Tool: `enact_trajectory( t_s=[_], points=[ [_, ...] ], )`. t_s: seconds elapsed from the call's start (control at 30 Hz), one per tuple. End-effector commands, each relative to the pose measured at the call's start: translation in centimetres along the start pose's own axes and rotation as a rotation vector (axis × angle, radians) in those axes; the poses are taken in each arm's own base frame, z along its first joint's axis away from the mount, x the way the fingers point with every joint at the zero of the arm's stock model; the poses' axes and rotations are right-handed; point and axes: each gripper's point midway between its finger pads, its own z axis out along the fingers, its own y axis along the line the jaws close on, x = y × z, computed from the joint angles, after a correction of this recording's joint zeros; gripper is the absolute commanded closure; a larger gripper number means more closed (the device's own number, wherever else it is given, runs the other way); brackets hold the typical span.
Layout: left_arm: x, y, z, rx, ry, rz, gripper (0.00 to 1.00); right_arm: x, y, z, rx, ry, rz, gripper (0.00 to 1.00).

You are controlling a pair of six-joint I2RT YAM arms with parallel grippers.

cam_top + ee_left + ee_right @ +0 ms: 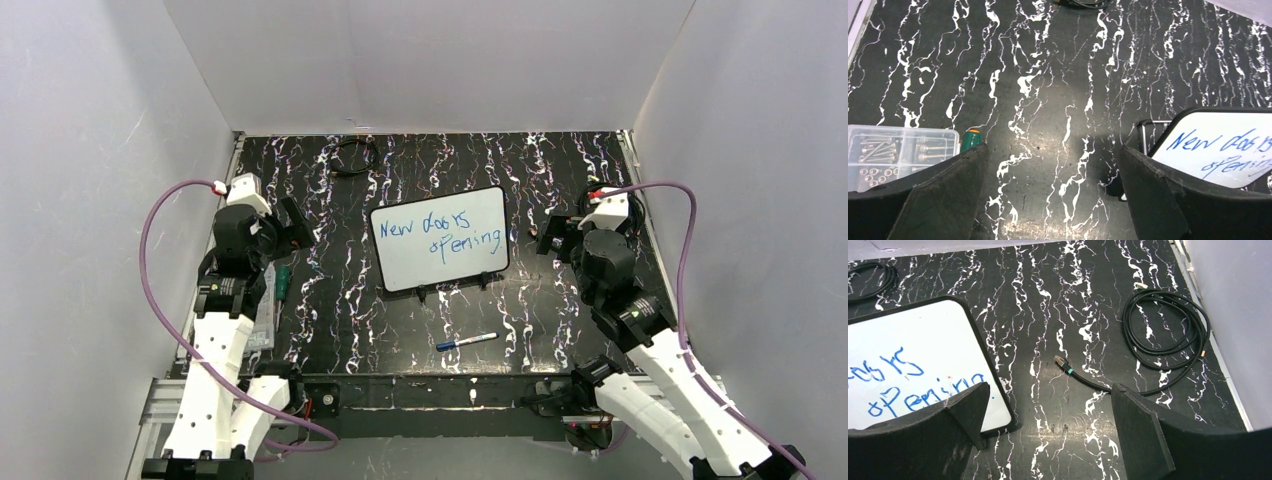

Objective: Write a sentence on the whiteboard
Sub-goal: Reset both arms

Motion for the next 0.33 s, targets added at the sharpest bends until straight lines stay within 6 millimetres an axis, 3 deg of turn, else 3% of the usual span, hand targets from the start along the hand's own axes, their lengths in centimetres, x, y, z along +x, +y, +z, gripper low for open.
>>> enact_trajectory(
  t_s=[0.0, 0.3],
  points=[
    [-0.5, 1.7, 0.1, -0.083, -0.056, 0.007, 0.02, -1.8, -0.6, 0.0, 0.034, -0.064, 0.006, 0.01],
    [-1.1, 3.1, -1.0, -0.146, -0.113, 0.025, 0.02, -1.8, -0.7, 0.0, 0.042, -0.072, 0.014, 0.01]
  ],
)
